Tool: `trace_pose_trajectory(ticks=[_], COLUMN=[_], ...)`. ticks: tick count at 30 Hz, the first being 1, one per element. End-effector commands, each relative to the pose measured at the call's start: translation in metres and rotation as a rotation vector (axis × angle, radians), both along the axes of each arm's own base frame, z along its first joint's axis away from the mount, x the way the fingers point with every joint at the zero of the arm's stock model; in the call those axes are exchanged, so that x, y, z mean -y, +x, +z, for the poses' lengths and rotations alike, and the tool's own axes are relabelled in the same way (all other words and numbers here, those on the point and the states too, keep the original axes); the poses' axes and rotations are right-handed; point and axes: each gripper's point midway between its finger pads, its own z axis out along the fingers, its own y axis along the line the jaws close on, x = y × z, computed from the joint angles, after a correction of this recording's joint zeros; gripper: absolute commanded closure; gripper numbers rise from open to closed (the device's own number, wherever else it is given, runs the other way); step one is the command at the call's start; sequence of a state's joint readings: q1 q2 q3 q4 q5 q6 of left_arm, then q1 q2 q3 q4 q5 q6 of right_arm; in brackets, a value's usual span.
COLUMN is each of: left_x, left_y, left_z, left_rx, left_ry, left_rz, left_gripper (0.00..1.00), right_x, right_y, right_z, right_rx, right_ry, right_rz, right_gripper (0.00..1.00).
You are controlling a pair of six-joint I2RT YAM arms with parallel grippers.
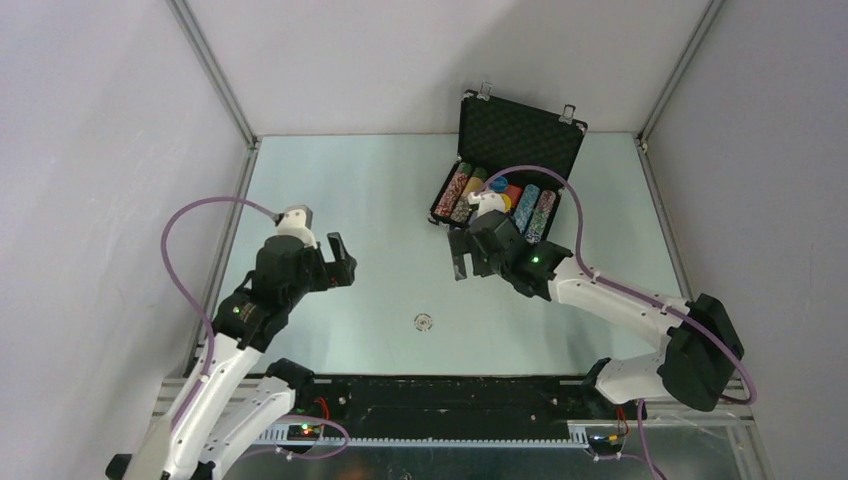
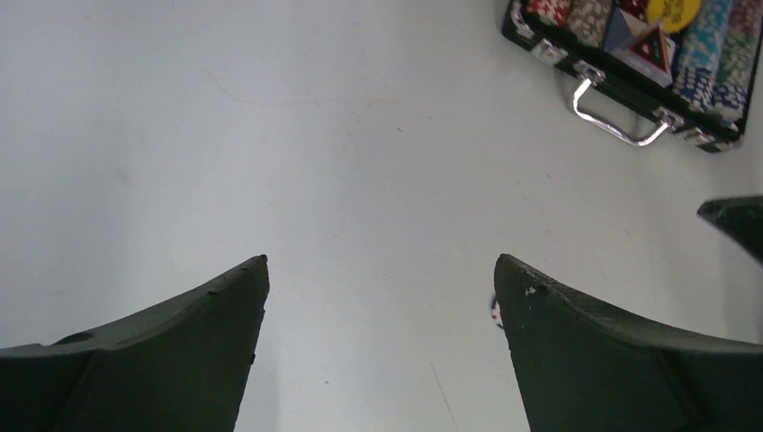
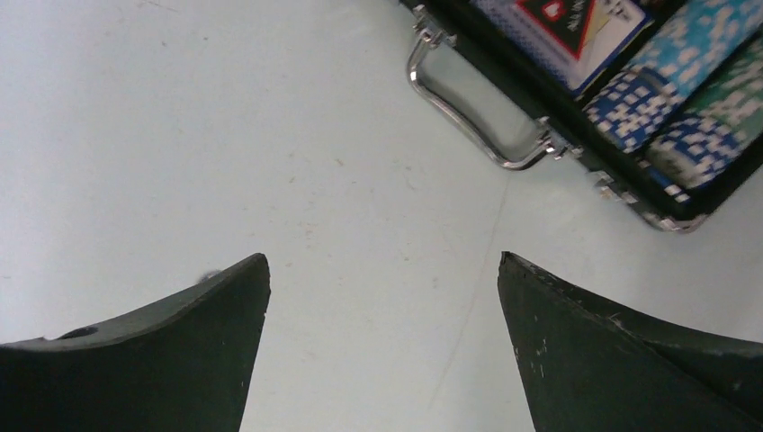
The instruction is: Pack up texas hold em set
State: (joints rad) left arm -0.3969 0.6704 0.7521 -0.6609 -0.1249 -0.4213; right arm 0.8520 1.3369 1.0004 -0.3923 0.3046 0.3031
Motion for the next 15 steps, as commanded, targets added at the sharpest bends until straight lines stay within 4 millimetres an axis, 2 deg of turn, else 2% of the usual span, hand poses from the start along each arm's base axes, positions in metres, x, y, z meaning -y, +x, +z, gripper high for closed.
trace_pose_trajectory(ticks=[1, 6, 8, 9, 12, 15], left_x=[-0.034, -0.036, -0.036, -0.035, -0.034, -0.034], left_y=[0.006, 0.006, 0.008, 0.008, 0.008, 0.007], left_z=[0.021, 0.013, 0.01, 0.009, 0.008, 0.008], left_rx=[0.08, 0.057, 0.048, 0.041, 0.036, 0.037], left_ry=[0.128, 0.145, 0.151, 0.151, 0.151, 0.151], left_rz=[0.109, 0.119, 0.118, 0.112, 0.106, 0.105], left_gripper=[0.0, 0.0, 0.0, 0.0, 0.0, 0.0], right_x=[-0.039, -0.068, -0.08, -0.087, -0.094, -0.1], right_y=[-0.02, -0.052, -0.064, -0.068, -0.075, -0.076], right_z=[-0.005, -0.032, -0.05, -0.051, -0.07, -0.077], right_rx=[-0.121, -0.256, -0.309, -0.324, -0.362, -0.382], right_ry=[0.165, 0.142, 0.126, 0.134, 0.084, 0.05], right_rz=[-0.062, -0.084, -0.08, -0.082, -0.093, -0.094], right_gripper=[0.0, 0.03, 0.04, 0.04, 0.06, 0.08])
